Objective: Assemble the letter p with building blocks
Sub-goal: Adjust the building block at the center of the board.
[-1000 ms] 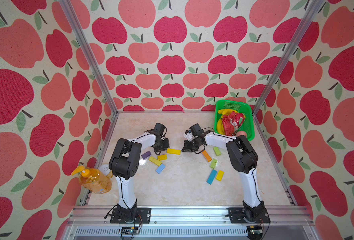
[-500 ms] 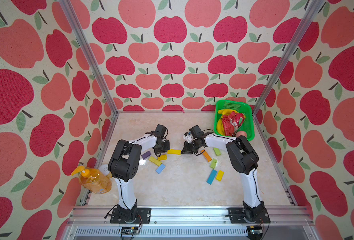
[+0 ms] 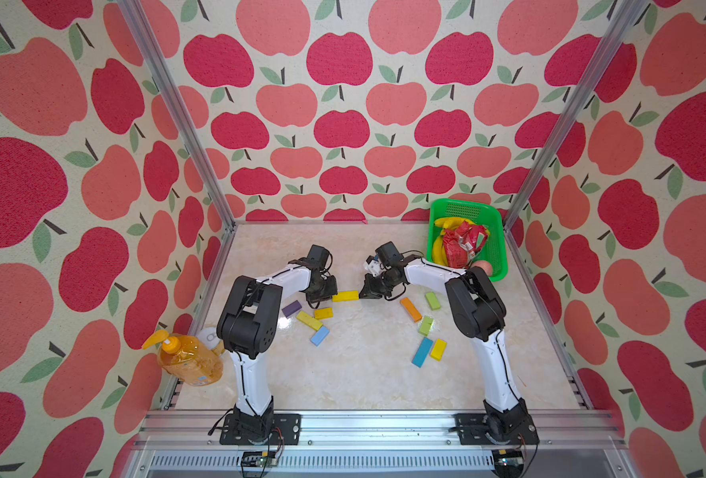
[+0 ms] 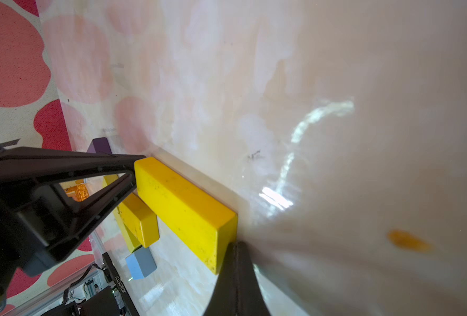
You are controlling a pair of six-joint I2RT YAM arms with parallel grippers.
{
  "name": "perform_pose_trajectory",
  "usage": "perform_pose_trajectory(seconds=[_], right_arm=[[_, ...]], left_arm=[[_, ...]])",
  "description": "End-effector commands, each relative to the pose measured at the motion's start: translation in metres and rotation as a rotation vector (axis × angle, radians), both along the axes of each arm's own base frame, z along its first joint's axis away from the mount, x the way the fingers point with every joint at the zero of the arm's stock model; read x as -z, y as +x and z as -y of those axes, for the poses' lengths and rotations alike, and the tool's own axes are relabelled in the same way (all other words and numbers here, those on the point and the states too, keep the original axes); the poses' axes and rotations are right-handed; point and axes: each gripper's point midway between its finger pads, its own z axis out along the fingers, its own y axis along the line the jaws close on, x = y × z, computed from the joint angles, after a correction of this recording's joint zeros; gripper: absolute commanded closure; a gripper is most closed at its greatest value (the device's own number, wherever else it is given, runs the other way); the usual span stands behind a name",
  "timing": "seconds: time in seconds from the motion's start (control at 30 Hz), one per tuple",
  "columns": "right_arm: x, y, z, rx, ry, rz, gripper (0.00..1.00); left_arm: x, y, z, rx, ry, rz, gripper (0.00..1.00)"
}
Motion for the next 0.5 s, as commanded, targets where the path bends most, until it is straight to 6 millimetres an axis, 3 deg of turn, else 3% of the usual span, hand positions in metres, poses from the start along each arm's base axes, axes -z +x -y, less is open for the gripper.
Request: perform_pose_trajectory(seconds=[0.0,0.23,0.33,0.4,0.47], right_arm=[[0.013,-0.001,-0.001,-0.029,-0.025,-0.023,1.0],[0.008,-0.001,0.005,-0.009,-0.048,-0.007,1.0],[-0.002,-0.007,0.012,-0.001,-0.056,0.015,0.92],[-0.01,-0.012,0.017,-0.004,-0.076,0.047,0.84],[-0.019,-0.019,0.021,-0.016,-0.086,0.066,0.77]], left_arm=[[0.016,-0.001,0.003,0.022,-0.007,-0.051,1.0],[0.006,0.007,-0.004,-0.005,0.008,-0.029,1.0],[-0.002,0.005,-0.019,-0.047,0.042,-0.01,1.0],[-0.01,0.004,-0.027,-0.072,0.06,0.01,0.95],[-0.018,0.002,-0.034,-0.087,0.063,0.032,0.8]])
